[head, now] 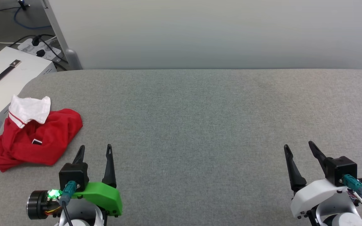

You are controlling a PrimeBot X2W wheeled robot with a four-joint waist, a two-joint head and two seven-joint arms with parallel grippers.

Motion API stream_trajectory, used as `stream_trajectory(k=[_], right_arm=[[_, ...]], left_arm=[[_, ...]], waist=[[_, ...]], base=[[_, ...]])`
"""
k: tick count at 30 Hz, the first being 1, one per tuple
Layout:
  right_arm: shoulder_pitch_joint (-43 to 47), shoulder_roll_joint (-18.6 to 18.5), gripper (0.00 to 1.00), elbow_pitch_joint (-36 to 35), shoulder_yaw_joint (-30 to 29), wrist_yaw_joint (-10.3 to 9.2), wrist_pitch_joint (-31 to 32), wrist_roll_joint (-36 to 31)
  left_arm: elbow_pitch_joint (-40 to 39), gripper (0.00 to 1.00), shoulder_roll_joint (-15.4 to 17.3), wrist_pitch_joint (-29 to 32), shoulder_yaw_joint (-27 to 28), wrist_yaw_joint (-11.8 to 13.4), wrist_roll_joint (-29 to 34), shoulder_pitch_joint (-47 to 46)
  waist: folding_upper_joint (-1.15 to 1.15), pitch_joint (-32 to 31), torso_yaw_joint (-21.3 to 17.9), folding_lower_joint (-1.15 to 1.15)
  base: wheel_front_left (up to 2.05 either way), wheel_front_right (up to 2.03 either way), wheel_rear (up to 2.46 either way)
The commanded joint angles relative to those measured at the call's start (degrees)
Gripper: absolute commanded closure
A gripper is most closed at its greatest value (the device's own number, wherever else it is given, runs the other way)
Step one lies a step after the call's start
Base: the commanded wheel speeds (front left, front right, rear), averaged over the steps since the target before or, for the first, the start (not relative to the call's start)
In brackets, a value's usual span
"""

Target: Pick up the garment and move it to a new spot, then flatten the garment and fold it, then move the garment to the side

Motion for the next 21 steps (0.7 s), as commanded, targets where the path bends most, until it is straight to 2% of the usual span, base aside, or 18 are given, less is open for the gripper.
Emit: stream_trajectory(k=[1,21], right_arm=[[-0.26,-0.02,0.0,-0.36,-0.29,0.0,-0.7,0.6],[-0.01,-0.03,0.0,-1.83,-1.16,-0.01,-3.3,4.03]], left_arm=[[-0.09,0.0,-0.03,-0.63,-0.15,0.43,-0.12,-0.26],[-0.34,0.0,-0.08,-3.25,-0.68,1.18,-0.94,-0.51]], waist=[[0.02,0.01,0.01,0.0],[0.08,0.24,-0.04,0.0]], base=[[0.0,0.0,0.0],[0.0,0.0,0.0]])
